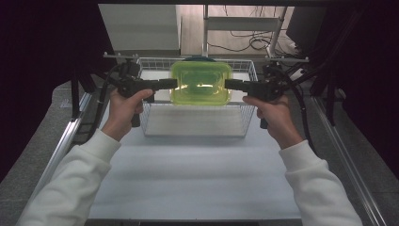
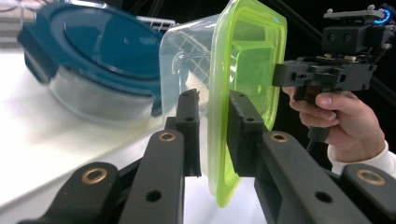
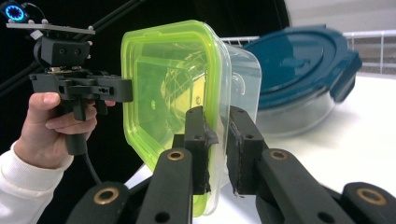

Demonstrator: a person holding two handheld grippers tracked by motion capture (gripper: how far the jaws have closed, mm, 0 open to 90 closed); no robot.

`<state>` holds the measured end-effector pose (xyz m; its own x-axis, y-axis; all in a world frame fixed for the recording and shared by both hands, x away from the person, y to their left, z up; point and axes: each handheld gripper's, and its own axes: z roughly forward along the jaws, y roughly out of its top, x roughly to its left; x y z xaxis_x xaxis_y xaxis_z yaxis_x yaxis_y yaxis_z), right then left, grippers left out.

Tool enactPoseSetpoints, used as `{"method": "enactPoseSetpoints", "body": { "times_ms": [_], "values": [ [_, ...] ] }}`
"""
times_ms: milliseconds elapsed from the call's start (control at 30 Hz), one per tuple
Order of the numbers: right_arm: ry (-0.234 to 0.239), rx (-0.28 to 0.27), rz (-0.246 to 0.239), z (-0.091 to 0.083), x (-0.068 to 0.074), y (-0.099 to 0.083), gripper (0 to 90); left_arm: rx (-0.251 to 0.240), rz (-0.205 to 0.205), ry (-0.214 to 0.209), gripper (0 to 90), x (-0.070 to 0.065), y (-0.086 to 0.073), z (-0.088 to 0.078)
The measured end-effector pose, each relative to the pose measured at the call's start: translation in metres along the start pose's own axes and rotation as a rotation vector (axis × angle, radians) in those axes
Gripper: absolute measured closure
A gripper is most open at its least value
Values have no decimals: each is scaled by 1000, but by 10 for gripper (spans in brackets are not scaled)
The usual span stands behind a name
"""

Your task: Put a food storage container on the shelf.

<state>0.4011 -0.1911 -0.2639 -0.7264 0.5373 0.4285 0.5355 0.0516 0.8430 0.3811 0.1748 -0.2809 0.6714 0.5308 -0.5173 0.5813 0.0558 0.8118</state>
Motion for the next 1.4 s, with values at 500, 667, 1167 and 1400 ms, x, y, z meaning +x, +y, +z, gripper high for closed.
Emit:
{"method": "enactPoseSetpoints", "body": {
  "times_ms": [500, 667, 1167, 1400],
  "values": [
    [-18, 9, 14, 14, -8, 36, 790, -12, -9, 22, 769, 14, 34, 3],
    [-28, 10, 15, 21, -13, 46, 790, -11, -21, 31, 773, 21, 43, 6],
    [-48, 36, 89, 35, -33, 53, 791, 21, -88, 36, 775, 42, 48, 20],
    [-53, 47, 132, 44, -42, 53, 788, 20, -119, 48, 779, 51, 50, 24]
  ]
}}
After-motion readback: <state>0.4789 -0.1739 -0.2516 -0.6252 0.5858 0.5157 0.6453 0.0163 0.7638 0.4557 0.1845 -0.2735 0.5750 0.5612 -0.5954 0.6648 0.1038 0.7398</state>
